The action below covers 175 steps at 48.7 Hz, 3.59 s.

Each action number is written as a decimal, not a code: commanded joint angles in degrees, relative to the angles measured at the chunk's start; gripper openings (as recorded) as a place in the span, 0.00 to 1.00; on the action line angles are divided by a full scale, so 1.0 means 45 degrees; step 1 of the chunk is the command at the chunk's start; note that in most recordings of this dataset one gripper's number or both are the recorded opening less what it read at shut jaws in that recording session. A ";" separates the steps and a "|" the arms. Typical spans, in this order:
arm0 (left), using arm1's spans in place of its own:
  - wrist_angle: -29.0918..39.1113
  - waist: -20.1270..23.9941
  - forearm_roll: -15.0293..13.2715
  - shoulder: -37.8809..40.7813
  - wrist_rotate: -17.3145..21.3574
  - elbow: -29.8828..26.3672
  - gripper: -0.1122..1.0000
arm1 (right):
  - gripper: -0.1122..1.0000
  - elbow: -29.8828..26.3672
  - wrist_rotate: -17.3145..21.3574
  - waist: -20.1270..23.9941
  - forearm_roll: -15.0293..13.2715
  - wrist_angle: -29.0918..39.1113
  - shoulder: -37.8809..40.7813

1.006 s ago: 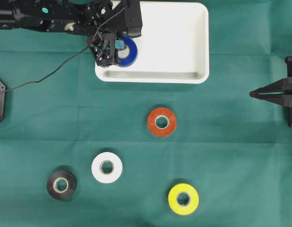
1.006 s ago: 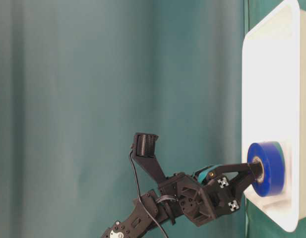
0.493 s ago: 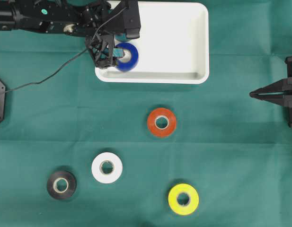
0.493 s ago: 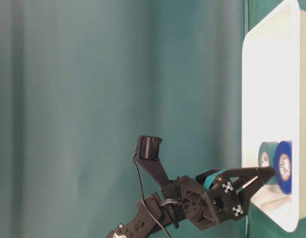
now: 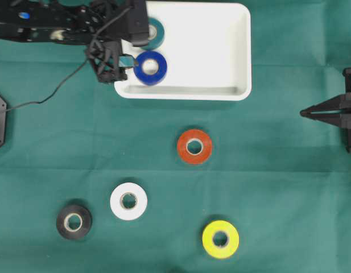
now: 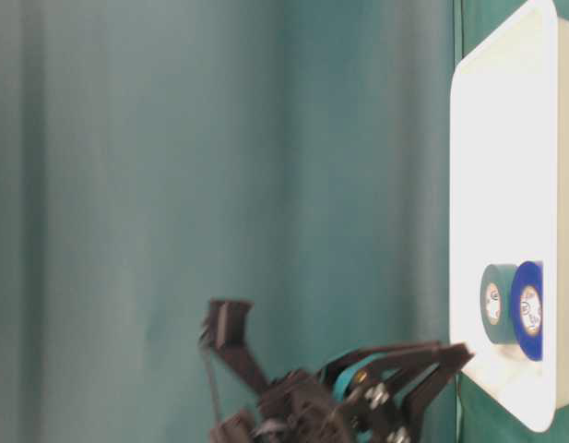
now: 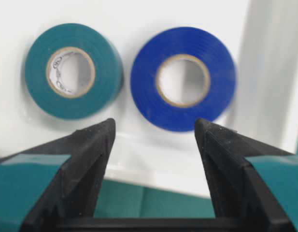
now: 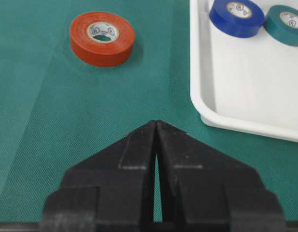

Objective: Put the tape into the white case with the left arm.
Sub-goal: 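Withdraw the left gripper back to the left side, then move the left gripper down toward the black tape roll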

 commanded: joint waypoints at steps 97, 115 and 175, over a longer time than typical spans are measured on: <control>0.0625 -0.4297 -0.0078 -0.9980 -0.1699 0.6250 0.68 | 0.02 -0.0156 0.0020 -0.0020 0.0000 -0.0137 0.0059; 0.1016 -0.4590 -0.0059 -1.0859 -0.1895 0.6641 0.68 | 0.02 -0.0137 0.0020 -0.0020 -0.0020 -0.0137 0.0078; 0.1406 -0.9121 -0.0078 -1.0859 -0.1914 0.6719 0.68 | 0.02 -0.0059 0.0020 -0.0020 0.0000 -0.0215 0.0059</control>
